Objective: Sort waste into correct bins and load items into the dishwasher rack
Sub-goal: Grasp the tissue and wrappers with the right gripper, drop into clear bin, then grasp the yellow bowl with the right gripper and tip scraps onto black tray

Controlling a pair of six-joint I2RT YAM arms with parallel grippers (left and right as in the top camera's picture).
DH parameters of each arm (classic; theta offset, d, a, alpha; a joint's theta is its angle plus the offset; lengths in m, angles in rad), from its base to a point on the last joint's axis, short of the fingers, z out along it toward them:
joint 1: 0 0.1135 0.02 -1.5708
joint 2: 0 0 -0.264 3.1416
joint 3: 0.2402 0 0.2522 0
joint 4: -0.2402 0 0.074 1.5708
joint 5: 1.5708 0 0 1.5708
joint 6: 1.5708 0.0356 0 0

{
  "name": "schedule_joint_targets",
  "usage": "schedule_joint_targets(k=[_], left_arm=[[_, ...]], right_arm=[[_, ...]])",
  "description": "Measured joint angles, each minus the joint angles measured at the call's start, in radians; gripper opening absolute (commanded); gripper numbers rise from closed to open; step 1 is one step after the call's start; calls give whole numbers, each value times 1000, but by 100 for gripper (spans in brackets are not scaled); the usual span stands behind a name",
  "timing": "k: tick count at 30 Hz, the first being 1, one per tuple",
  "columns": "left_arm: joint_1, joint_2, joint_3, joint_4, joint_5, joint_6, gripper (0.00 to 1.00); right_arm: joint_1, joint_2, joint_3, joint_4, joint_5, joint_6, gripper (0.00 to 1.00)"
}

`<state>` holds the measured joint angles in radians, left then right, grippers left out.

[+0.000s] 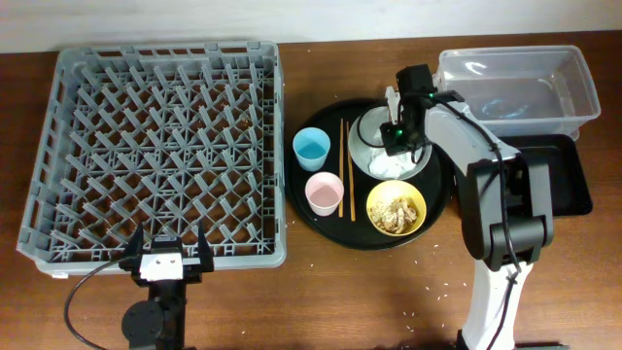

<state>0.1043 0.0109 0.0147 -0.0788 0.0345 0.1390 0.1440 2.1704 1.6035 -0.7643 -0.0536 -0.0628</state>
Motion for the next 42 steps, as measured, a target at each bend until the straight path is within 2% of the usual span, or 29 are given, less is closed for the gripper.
schedule_joint_targets(k=[2, 4, 5, 6, 10, 11, 12, 13, 14, 16, 19, 21, 22, 23, 24, 25, 28, 31, 33, 34, 35, 40, 41, 42], left_arm=[[0, 0, 0, 0, 0, 0, 99], [0, 0, 0, 0, 0, 0, 99], [0, 0, 0, 0, 0, 0, 99], [0, 0, 0, 0, 0, 0, 99], [0, 0, 0, 0, 0, 0, 99], [0, 0, 0, 0, 0, 0, 99], [0, 0, 0, 0, 0, 0, 99], [0, 0, 0, 0, 0, 0, 99], [0, 0, 0, 0, 0, 0, 99], [0, 0, 0, 0, 0, 0, 99], [0, 2, 0, 0, 0, 0, 99], [0, 2, 0, 1, 0, 0, 99], [0, 1, 0, 0, 0, 0, 99], [0, 1, 0, 1, 0, 0, 99], [0, 0, 0, 1, 0, 0, 99], [0, 0, 0, 0, 0, 0, 99], [0, 0, 0, 0, 0, 0, 99], [0, 0, 0, 0, 0, 0, 99], [0, 0, 0, 0, 0, 0, 99], [0, 0, 0, 0, 0, 0, 99], [0, 0, 0, 0, 0, 0, 99], [0, 0, 0, 0, 0, 0, 99], [0, 0, 0, 0, 0, 0, 99], [0, 0, 0, 0, 0, 0, 99]], right_arm=[[0, -32, 74, -117, -11, 31, 4], [-8, -134, 171, -137, 7, 84, 4], [-44, -251, 217, -101, 87, 166, 4], [-71, -282, 229, -83, 145, 208, 4], [-270, -211, 222, 108, 307, 437, 4], [-299, -180, 218, 160, 315, 458, 26], [-311, -126, 218, 217, 320, 478, 75], [-315, -91, 218, 232, 320, 480, 94], [-315, -53, 215, 243, 318, 485, 99], [-315, -52, 210, 243, 309, 443, 98], [-315, -194, 204, 87, 163, 363, 99], [-312, -397, 209, -77, -77, 295, 100], [-300, -497, 214, -137, -190, 278, 96], [-267, -526, 234, -266, -244, 270, 93], [-176, -519, 219, -388, -278, 252, 91], [-87, -490, 184, -414, -280, 243, 91], [137, -421, 13, -370, -150, 260, 86], [254, -366, -203, -210, 8, 335, 73], [255, -363, -267, -135, 32, 363, 68], [255, -362, -309, -100, 37, 369, 60], [255, -361, -347, -92, 37, 381, 46], [255, -360, -364, -92, 38, 369, 41], [255, -360, -390, -90, 36, 365, 37], [255, -360, -405, -90, 34, 364, 29]])
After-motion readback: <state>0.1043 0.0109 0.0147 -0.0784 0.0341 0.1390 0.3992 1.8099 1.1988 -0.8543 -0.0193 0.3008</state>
